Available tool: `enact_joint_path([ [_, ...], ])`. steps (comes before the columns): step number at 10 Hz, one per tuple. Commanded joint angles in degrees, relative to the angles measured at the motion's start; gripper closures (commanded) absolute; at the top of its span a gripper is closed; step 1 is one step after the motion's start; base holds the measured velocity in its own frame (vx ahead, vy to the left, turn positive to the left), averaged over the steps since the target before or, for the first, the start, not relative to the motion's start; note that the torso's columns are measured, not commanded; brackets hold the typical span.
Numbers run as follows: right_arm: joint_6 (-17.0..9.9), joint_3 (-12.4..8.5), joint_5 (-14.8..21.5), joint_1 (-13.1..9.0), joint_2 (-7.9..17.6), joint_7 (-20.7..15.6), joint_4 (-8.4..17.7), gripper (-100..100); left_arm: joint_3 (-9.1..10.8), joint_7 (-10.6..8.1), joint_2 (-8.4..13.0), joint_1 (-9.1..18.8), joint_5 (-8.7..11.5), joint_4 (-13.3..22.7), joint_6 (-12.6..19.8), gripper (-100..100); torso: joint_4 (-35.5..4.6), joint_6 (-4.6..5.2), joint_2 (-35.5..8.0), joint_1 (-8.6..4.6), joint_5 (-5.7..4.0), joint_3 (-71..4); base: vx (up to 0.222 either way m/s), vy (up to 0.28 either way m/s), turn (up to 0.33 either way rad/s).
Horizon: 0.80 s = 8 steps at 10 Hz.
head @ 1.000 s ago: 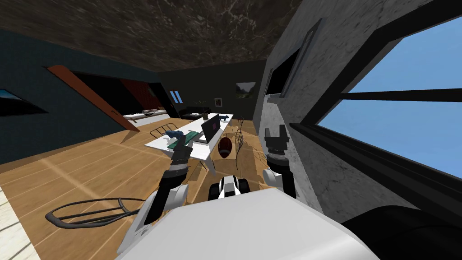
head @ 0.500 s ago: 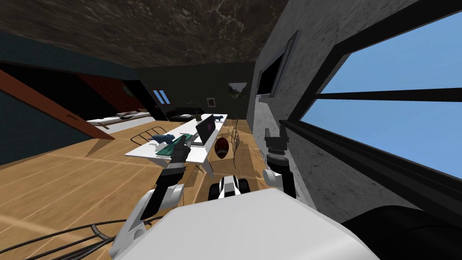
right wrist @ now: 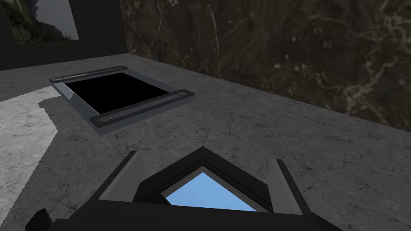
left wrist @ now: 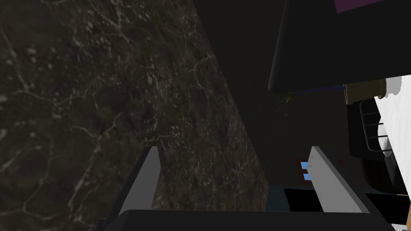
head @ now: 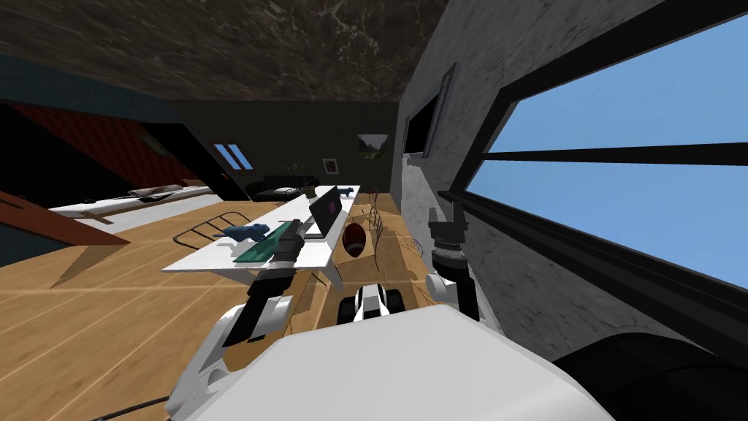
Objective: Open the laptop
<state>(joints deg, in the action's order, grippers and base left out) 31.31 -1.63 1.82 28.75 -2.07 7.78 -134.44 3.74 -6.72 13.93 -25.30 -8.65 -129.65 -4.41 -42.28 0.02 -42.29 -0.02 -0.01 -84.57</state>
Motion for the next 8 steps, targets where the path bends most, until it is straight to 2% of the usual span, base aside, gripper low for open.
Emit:
enact_joint_path([
  [1,0.0,0.0,0.0,0.0,0.0,0.0,0.0,0,1.85,-0.89,1.5,1.2,-0.6,0.7,4.4,-100,0.0,-0.03,0.0,0.08,0.03,0.0,-0.031,0.076,-0.314],
  [3,0.0,0.0,0.0,0.0,0.0,0.0,0.0,0,3.33,-1.58,3.0,2.1,-1.0,1.2,8.2,-100,0.0,-0.02,0.0,0.06,0.03,0.0,-0.026,0.078,-0.302],
  [4,0.0,0.0,0.0,0.0,0.0,0.0,0.0,0,3.33,-1.58,3.0,2.1,-1.0,1.2,8.4,-100,0.0,-0.05,0.0,0.06,0.02,0.0,-0.036,0.056,-0.09],
  [5,0.0,0.0,0.0,0.0,0.0,0.0,0.0,0,4.08,-1.92,3.8,2.6,-1.2,1.6,10.2,-100,0.0,-0.06,0.0,-0.04,-0.01,0.0,-0.029,0.033,-0.179],
  [7,0.0,0.0,0.0,0.0,0.0,0.0,0.0,0,5.6,-2.62,5.5,3.5,-1.7,2.5,13.4,-100,0.0,0.0,0.0,-0.01,-0.01,0.0,-0.047,0.055,-0.341],
  [8,0.0,0.0,0.0,0.0,0.0,0.0,0.0,0,5.6,-2.62,5.5,3.5,-1.7,2.5,13.9,-100,0.0,0.0,0.0,0.08,0.02,0.0,-0.039,0.046,-0.108],
])
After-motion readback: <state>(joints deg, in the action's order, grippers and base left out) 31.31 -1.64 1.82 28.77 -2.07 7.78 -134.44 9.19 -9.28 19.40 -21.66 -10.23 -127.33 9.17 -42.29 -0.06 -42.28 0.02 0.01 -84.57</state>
